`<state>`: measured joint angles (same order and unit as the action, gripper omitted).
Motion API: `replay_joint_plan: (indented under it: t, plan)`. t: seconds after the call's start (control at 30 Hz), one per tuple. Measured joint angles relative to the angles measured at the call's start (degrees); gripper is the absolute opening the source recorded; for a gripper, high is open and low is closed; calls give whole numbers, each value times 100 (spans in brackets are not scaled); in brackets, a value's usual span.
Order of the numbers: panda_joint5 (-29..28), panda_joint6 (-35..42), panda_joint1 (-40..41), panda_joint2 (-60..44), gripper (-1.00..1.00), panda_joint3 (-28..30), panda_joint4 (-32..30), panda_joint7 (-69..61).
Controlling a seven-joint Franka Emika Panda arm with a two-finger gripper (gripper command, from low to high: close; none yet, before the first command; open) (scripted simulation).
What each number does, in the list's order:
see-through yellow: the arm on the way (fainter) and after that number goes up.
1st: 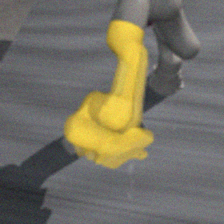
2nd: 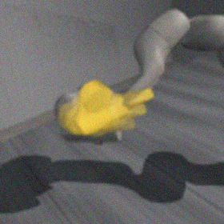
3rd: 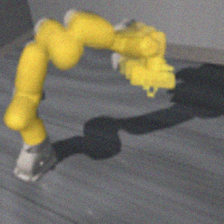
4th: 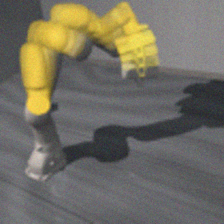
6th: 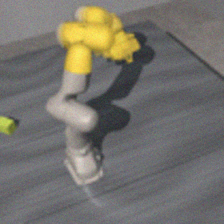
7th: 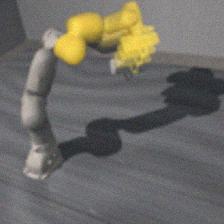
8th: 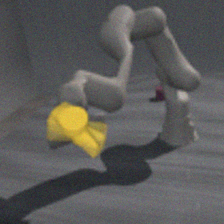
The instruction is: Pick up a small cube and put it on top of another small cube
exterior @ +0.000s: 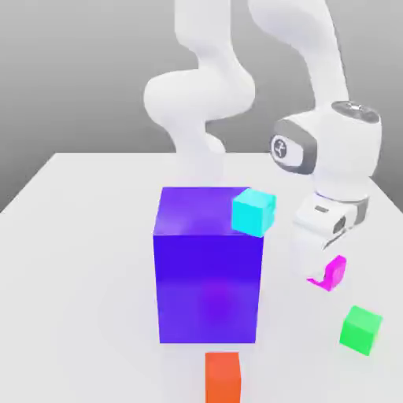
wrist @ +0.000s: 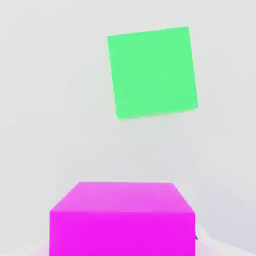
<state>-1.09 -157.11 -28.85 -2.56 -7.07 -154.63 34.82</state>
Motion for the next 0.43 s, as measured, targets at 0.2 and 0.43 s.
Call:
replay_joint_plan:
  t: [0.2,0.43]
  plan:
    - [-89,412,3,-518,-100,-1,932,-138]
    - [-304,-198,-76,-1212,100,122,1008,11]
